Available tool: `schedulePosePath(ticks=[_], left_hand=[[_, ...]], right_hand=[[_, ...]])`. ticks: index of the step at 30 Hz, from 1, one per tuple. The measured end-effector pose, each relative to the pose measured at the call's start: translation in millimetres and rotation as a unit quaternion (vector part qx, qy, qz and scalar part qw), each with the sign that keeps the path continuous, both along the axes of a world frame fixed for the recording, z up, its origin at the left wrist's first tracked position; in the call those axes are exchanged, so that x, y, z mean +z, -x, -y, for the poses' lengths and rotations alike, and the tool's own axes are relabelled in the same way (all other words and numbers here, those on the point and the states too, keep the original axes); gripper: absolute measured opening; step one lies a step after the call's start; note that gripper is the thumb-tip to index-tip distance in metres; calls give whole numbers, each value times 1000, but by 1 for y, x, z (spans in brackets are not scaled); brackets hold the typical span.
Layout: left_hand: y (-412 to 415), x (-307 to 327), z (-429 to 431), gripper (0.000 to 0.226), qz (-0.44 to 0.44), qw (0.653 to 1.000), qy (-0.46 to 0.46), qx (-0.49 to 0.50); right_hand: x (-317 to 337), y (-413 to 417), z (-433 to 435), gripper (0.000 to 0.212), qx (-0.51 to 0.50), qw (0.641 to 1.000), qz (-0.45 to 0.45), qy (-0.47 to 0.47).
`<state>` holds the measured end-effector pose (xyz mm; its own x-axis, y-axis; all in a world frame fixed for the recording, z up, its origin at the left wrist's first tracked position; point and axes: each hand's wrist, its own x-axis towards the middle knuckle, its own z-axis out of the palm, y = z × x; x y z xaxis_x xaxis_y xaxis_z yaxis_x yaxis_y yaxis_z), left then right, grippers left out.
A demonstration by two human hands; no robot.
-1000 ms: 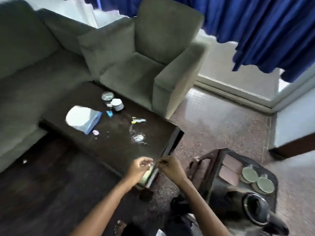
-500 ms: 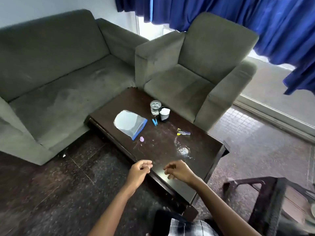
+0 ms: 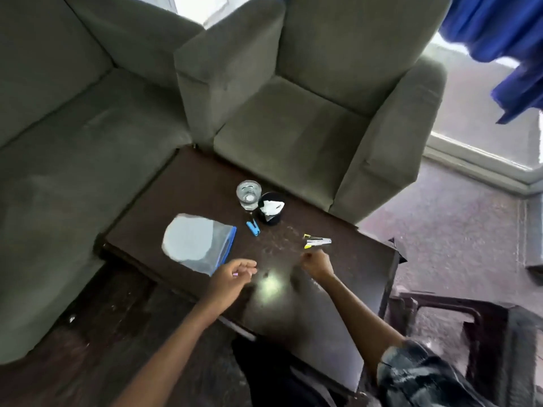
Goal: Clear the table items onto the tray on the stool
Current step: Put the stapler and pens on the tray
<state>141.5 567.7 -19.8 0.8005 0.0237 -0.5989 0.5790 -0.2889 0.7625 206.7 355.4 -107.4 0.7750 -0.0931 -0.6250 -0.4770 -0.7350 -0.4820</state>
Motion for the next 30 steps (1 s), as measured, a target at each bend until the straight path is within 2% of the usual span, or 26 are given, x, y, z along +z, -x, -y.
schedulePosePath(ticks=[6, 10, 16, 18, 21, 24, 26, 28, 30], left_hand=[[-65, -44, -14, 34, -26, 999, -1, -25], [-86, -64, -24, 34, -35, 999, -2, -12], [-87, -77, -34, 30, -77, 997, -19, -26], [-87, -79, -37, 29, -97, 994, -19, -36], [-93, -81, -38, 27, -129, 991, -11, -32], [-100, -79, -38, 28, -164, 986, 7, -15], [-103, -80, -36, 45, -176, 984, 11, -23], [-106, -79, -33, 59, -194, 980, 22, -32], [-112, -80, -31, 46, -201, 977, 64, 6]], right_hand=[[-76, -57, 17, 32, 86, 987, -114, 79], [-106, -75, 19, 48, 109, 982, -26, 152], [-130, -66, 5, 42, 160, 960, -28, 227], [-134, -58, 2, 43, 183, 957, -39, 223], [-127, -53, -14, 44, 136, 980, -55, 136], [-100, -60, -47, 31, 7, 996, -85, -8], [-77, -63, -72, 15, -73, 984, -96, -131], [-50, -66, -98, 23, -121, 953, -120, -253], [-29, -70, -119, 32, -120, 917, -144, -352]])
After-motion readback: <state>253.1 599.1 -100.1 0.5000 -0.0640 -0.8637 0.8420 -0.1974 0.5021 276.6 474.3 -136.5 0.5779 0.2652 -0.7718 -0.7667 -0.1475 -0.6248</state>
